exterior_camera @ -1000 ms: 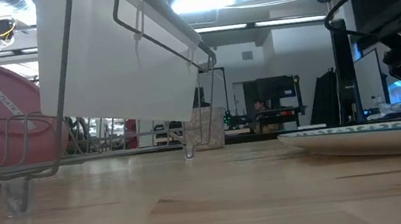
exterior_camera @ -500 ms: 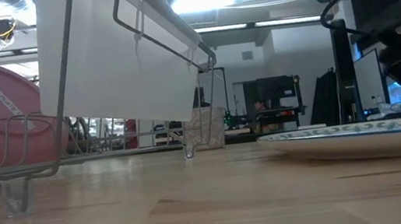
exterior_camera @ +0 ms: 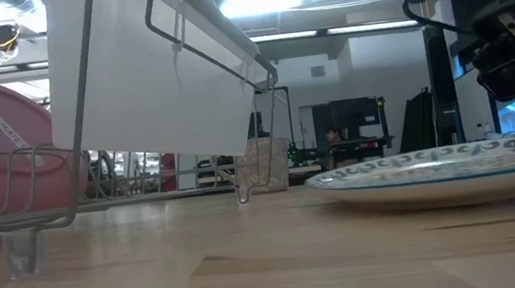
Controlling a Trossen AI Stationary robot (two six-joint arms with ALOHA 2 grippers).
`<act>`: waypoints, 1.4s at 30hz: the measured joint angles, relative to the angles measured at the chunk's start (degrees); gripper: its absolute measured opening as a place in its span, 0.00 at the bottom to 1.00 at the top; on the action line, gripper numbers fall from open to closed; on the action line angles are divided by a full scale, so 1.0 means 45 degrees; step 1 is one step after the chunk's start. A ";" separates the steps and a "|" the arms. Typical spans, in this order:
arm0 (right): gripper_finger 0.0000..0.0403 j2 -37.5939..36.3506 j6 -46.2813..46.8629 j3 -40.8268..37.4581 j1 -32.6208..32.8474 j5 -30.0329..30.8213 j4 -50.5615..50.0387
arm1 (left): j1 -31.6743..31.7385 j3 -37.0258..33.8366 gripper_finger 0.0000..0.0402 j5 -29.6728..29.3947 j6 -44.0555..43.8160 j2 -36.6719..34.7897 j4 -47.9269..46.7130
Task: Sort dishes
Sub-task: Put the white-blue plate in the dish rack
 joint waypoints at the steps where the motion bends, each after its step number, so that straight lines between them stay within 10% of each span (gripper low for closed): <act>1: 0.05 0.0000 -0.0040 0.0000 -0.0001 0.0006 0.0086 | 0.0007 0.0000 0.65 0.0050 0.0116 0.0011 0.0231; 21: 0.05 0.0000 -0.0025 0.0046 -0.0001 -0.0017 0.0623 | -0.0978 0.0837 0.65 0.1393 0.2526 0.4086 0.2626; 29: 0.05 0.0010 -0.0017 0.0044 -0.0001 -0.0326 0.0883 | -0.2554 0.3057 0.65 -0.1463 0.5856 0.5616 0.0571; 42: 0.05 0.0000 -0.0020 0.0044 -0.0001 -0.0601 0.0909 | -0.3928 0.5047 0.65 -0.2555 0.2448 0.6221 -0.0705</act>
